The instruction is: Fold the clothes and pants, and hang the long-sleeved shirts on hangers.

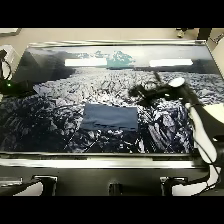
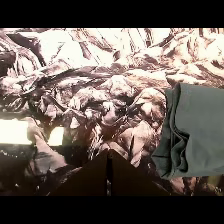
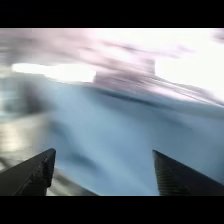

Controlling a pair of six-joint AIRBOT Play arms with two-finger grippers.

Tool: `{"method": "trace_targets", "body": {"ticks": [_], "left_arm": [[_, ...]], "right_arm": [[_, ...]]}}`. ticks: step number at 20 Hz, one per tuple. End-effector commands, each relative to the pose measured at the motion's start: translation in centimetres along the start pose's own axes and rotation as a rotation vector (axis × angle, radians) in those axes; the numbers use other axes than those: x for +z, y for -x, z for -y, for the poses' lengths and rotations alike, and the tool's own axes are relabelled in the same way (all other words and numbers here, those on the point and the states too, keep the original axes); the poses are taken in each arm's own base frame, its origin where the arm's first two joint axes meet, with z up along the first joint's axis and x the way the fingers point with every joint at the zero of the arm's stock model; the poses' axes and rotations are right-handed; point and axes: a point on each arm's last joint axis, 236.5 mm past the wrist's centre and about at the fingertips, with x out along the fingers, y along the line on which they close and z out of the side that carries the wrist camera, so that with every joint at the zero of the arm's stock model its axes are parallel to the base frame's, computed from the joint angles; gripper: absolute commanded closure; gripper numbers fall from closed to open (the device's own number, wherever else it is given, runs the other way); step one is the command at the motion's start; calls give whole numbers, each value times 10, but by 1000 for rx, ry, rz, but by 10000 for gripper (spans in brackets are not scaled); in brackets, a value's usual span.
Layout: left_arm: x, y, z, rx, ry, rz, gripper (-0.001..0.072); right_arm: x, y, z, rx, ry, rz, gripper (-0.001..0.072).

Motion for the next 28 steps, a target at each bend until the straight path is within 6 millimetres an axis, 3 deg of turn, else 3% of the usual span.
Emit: {"method": "trace_targets", "body": {"ticks": [1,5,8,9,10,11,12,14,17,19,21,24,28], "left_arm": [[-1,2,3,-7,-7,-1,686],[-14,3,19,-30,-35,-51,686],[-15,9,26,-36,-47,-38,686],[-14,11,26,-36,-42,-33,686],[-14,13,27,-35,-45,-28,686],[-14,15,28,-35,-46,-22,686],[-14,16,28,-35,-48,-19,686],[-13,16,28,-35,-48,-16,686],[-4,16,28,-32,-51,23,686],[1,16,27,-31,-58,44,686],[4,16,27,-30,-61,55,686],[6,16,27,-29,-61,62,685],[4,15,34,-42,-97,59,685]], "right_arm": [[-39,41,109,-253,-163,-137,40],[-59,-23,78,27,-122,-175,42],[-75,-56,68,84,-117,-246,47],[-80,-64,68,80,-113,-258,175],[-79,-66,65,85,-111,-257,471],[-75,-62,57,121,-106,-244,672],[-66,-49,43,172,-75,-222,670],[-38,-6,17,220,5,-135,674],[13,100,-17,188,87,76,674],[31,175,-14,64,91,216,674],[33,249,1,-64,58,332,673],[21,336,22,-168,-38,471,673],[-5,421,47,-215,-193,630,673]]}}
